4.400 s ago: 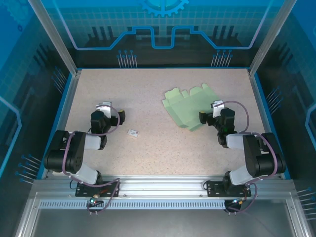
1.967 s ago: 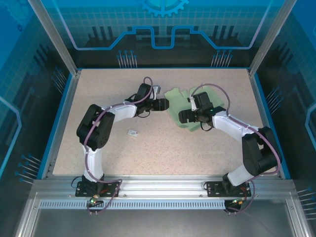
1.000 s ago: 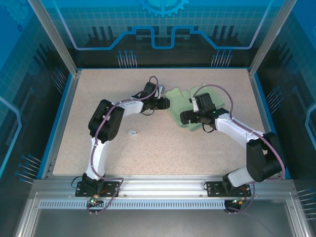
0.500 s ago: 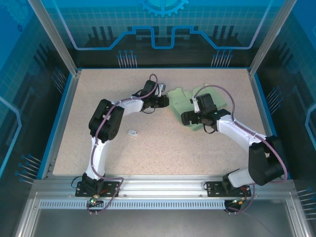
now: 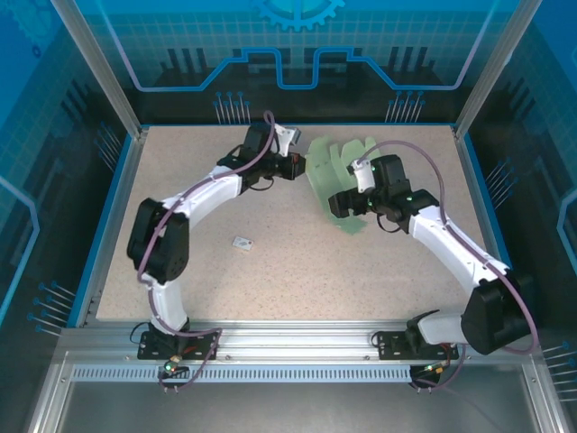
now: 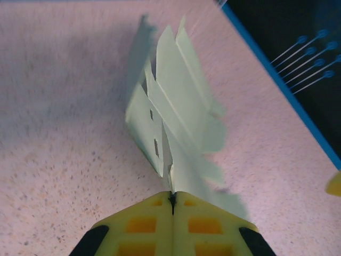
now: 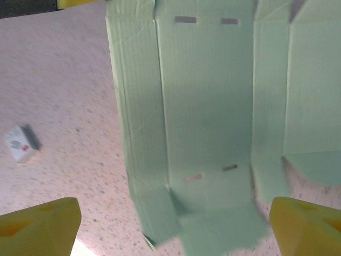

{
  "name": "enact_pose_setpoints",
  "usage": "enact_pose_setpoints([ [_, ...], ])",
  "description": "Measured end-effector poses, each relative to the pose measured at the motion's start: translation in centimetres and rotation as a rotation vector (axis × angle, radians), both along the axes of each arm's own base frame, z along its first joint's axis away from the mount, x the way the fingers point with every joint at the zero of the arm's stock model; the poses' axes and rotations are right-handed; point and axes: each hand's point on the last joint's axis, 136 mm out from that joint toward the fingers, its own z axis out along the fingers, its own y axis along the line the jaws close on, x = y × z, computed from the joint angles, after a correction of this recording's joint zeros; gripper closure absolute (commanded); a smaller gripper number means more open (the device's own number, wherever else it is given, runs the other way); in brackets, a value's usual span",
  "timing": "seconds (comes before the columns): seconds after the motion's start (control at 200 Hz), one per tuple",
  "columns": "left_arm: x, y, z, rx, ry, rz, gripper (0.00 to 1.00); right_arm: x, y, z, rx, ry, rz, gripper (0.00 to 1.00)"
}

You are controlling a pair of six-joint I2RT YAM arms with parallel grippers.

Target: Fold the paper box

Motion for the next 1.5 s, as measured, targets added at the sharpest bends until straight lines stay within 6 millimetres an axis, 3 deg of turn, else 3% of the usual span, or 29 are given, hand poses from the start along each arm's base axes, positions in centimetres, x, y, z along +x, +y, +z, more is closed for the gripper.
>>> enact_pose_setpoints([
  [0.14,-1.7,0.8,4.2,0.039,-0.098,-0.045,1.00,0.0,0.8,4.0,0.020,-0.091,0.058,0.08],
  [0.465,-4.4,3.0,7.0,0.213,-0.223,-0.118,1.00,0.2,2.0,9.7,-0.020,-0.236,0.163,0.10],
  [0.755,-7.2,4.4,13.9,0.308,-0.459,-0.202,1.00,0.2,2.4,16.0,-0.108,-0.425,0.274,0.11],
  [0.991,-9.8,5.0,17.9,0.386,-0.662,-0.278,1.00,-1.3,4.4,17.0,-0.220,-0.543,0.445,0.09],
  [1.251,-12.0,4.2,19.4,0.422,-0.794,-0.380,1.00,-1.9,7.7,17.5,-0.288,-0.665,0.606,0.11],
  [1.356,-12.5,3.6,19.4,0.431,-0.825,-0.423,1.00,-1.3,7.9,16.9,-0.325,-0.679,0.627,0.21],
  [1.501,-13.0,3.2,19.2,0.438,-0.843,-0.459,1.00,-0.9,8.1,16.1,-0.348,-0.673,0.648,0.44],
])
